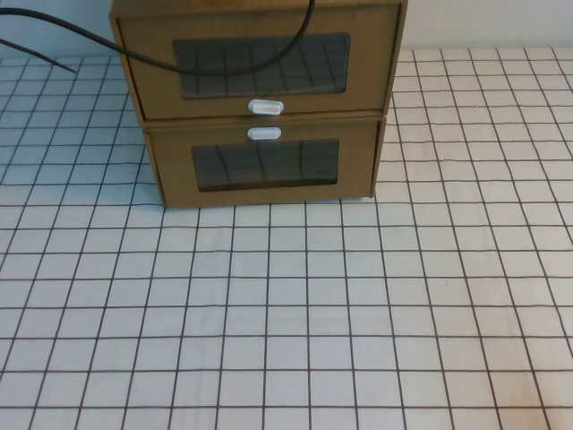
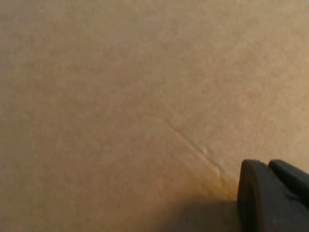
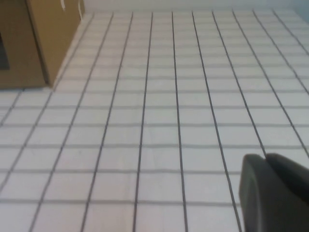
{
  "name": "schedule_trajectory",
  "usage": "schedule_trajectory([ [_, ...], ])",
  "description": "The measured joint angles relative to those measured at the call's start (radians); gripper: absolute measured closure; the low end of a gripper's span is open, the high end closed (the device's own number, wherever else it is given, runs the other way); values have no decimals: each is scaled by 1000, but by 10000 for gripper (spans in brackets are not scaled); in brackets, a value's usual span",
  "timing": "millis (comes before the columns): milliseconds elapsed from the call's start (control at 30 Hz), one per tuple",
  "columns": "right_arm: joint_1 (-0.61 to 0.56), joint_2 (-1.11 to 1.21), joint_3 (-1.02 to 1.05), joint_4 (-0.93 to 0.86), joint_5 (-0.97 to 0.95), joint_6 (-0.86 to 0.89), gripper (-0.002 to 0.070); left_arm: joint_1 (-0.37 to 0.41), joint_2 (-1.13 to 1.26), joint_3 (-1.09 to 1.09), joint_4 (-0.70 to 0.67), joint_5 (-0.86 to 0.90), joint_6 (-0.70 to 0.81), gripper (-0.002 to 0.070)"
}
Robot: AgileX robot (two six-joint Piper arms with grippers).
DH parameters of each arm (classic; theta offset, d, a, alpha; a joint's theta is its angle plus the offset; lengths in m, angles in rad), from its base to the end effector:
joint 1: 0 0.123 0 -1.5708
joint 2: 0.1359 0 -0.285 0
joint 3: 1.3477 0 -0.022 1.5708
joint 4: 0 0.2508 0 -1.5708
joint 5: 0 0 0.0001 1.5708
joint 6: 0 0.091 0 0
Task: Open the shoe box
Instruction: 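Pull the top drawer of the cardboard box fully open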
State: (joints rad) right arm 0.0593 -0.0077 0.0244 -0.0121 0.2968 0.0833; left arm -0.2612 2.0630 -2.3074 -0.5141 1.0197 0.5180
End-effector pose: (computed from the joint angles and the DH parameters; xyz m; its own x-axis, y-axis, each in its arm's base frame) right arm 0.0545 0.0029 0.1785 -0.2274 0.0583 -0.9721 -0.0396 0.9968 0.0690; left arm 0.4388 -0.1568 0.4077 -0.4214 0.3273 -0.8457 0.6770 0.7341 -0.0532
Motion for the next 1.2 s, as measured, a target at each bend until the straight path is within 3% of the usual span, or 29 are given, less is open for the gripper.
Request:
schedule_trajectory([
  [333,0,0,0,308,-355,0,689,0,11,-8,21,-6,-7,677],
  [667,0,0,0,356,-467,39,689,0,13,-9,21,-10,-11,677],
  [800,0,0,-25,360,-314,110,690,0,13,-11,21,-12,-11,677],
  [967,0,139,-218,378,-4,115,689,0,13,-11,21,-14,-11,677],
  [1200,0,425,-451,406,237,-106,689,0,13,-11,21,-14,-11,677],
])
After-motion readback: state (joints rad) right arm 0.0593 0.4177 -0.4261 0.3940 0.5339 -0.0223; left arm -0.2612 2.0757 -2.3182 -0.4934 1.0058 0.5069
